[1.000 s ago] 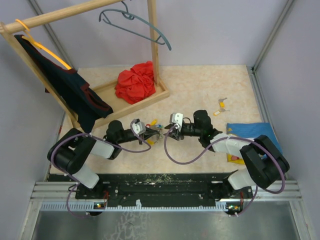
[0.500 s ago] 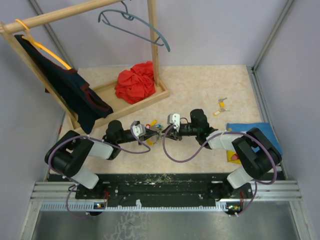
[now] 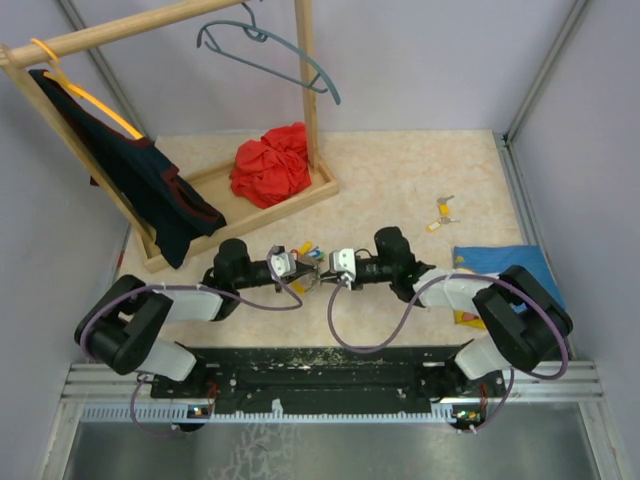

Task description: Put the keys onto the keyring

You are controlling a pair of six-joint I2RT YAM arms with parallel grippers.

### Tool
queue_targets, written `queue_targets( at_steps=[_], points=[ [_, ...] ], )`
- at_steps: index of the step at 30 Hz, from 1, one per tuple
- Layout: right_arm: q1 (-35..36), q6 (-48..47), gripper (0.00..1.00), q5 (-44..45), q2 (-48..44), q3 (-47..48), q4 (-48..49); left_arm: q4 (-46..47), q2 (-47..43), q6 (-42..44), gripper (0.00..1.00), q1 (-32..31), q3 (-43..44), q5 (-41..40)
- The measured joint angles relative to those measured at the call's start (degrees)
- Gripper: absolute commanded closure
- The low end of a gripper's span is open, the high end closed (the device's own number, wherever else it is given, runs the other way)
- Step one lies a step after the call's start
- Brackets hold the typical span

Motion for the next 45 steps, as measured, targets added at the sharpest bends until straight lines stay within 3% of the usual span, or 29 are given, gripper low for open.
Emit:
queue_targets(
  at_steps=[3, 8, 18, 32, 45],
  points=[
    [1.09, -3.56, 0.67, 2.01, -1.16, -0.02, -3.30, -4.31, -1.57, 2.40, 1.00, -0.42, 0.87, -1.73],
    [1.51, -6.78, 0.64, 4.76, -5.01, -2.25, -6.01, -10.69, -4.26, 5.99, 1.00, -0.79, 2.78, -5.27],
    [-0.55, -6.43, 0.74, 7.61, -6.03, -3.02, 1.38, -20.15, -6.73, 10.38, 1.00, -2.67, 5.16, -8.04],
    [-0.55, -0.90, 0.77, 5.35, 2.91, -2.89, 16.44, -28.26, -6.78, 10.86, 1.00, -3.72, 8.55, -8.11],
    [-0.55, 0.52, 0.85, 3.87, 5.44, -1.20, 16.90, -30.95, -6.78, 11.74, 1.00, -4.22, 9.60, -8.00]
  ],
)
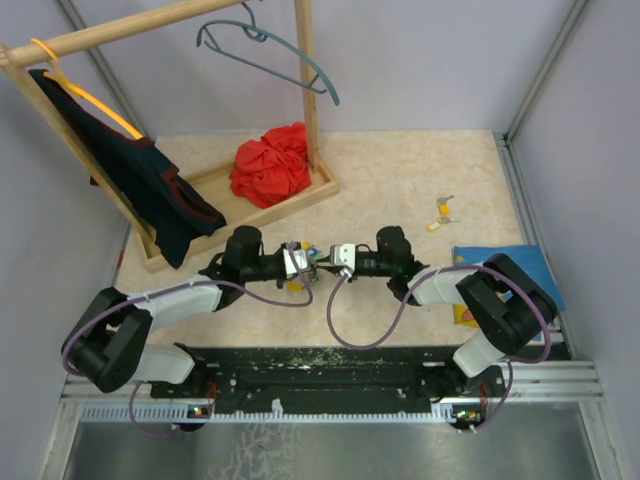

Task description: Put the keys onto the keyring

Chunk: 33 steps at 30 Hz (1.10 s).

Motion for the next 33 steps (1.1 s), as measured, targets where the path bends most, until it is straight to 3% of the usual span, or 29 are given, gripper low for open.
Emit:
queue_targets(
  at_steps=[7, 11, 16, 18, 24, 28, 33],
  points=[
    [0.00, -0.46, 0.89, -1.11, 0.42, 2.36, -4.48, -0.55, -0.11, 0.15, 1.00, -0.07, 0.46, 0.02],
    [0.00, -1.14, 1.00, -1.70, 0.66, 3.56, -7.65, -1.14, -0.11, 0.17, 1.00, -0.07, 0.48, 0.00],
    [0.00, 0.07, 1.00, -1.44, 0.66, 3.91, -8.52, -1.09, -0.13, -0.04, 0.82, -0.07, 0.44, -0.28],
    [-0.09, 1.95, 1.00, -1.22, 0.76, 3.85, -7.48, 0.24, -0.46, -0.72, 0.79, -0.11, -0.13, -0.87],
    [-1.42, 11.67, 1.00, -1.33, 2.86, 0.68, 5.55, 13.14, -2.64, -6.23, 0.67, 0.83, -7.93, -2.62],
    [-1.97, 20.44, 1.00, -1.73, 7.37, -2.16, 20.31, 23.15, -2.80, -12.39, 0.66, 3.98, -14.16, -1.62],
    [-2.32, 30.45, 1.00, -2.40, 15.02, -3.32, 35.39, 32.52, -1.97, -18.03, 0.65, 6.19, -15.89, 0.52]
  ],
)
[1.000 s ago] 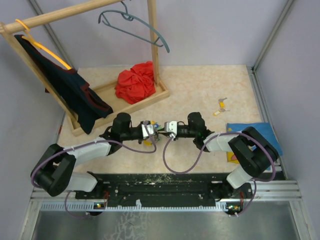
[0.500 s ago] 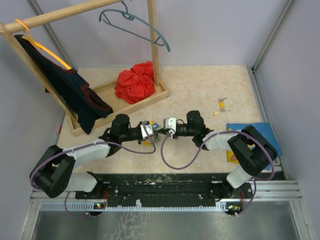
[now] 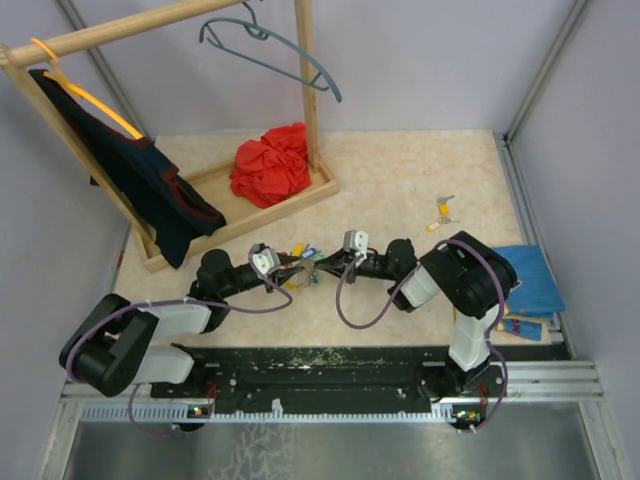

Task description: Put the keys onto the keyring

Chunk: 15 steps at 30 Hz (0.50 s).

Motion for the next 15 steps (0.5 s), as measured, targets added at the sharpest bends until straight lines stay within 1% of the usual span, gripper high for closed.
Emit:
queue_targets(
  at_steps=[5, 10, 15],
  points=[
    [-0.04, 4.39, 1.00, -0.42, 1.70, 0.00, 4.94, 8.57, 2.19, -4.37, 0.65, 2.08, -0.76, 3.48],
    [-0.07, 5.79, 1.00, -0.68, 1.70, 0.00, 6.99, 13.35, 6.16, -6.71, 0.65, 2.69, -0.76, 6.69],
    [-0.07, 6.47, 1.00, -0.98, 1.70, 0.00, 7.10, 15.82, 9.01, -8.61, 0.66, 3.17, -0.66, 9.73]
  ],
)
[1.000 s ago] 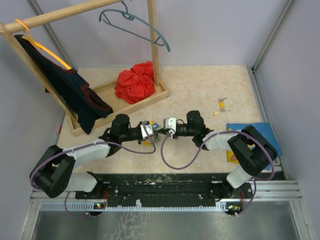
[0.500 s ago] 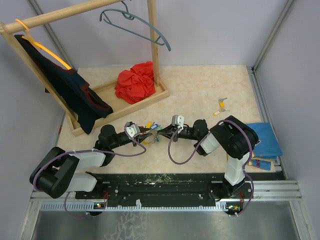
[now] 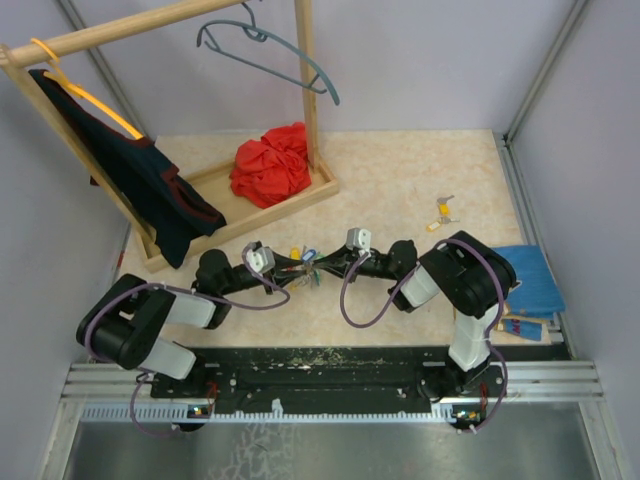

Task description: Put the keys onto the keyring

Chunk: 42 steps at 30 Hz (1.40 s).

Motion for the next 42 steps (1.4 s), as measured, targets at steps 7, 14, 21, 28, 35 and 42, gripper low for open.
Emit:
queue_targets(
  at_steps=[7, 14, 21, 28, 35, 42],
  points=[
    [0.00, 0.39, 1.00, -0.83, 0.00, 0.00, 0.02, 0.87, 1.53, -0.79, 0.68, 0.11, 1.03, 2.62],
    [0.00, 0.81, 1.00, -1.51, 0.00, 0.00, 0.02, 2.16, 2.80, -1.92, 0.74, 0.11, 2.12, 3.41],
    [0.00, 1.20, 1.00, -2.14, 0.00, 0.00, 0.00, 3.06, 4.66, -2.89, 0.76, 0.11, 3.28, 5.27],
    [0.00, 1.42, 1.00, -2.43, 0.00, 0.00, 0.00, 3.21, 6.40, -3.50, 0.79, 0.11, 4.11, 6.75],
    [0.00, 1.70, 1.00, -2.62, 0.00, 0.02, 0.00, 3.10, 6.95, -3.52, 0.92, 0.11, 4.17, 7.28],
    [-0.20, 1.70, 1.00, -2.97, 0.00, 0.02, 0.00, 2.82, 6.99, -3.56, 0.99, 0.11, 4.31, 7.69]
  ],
)
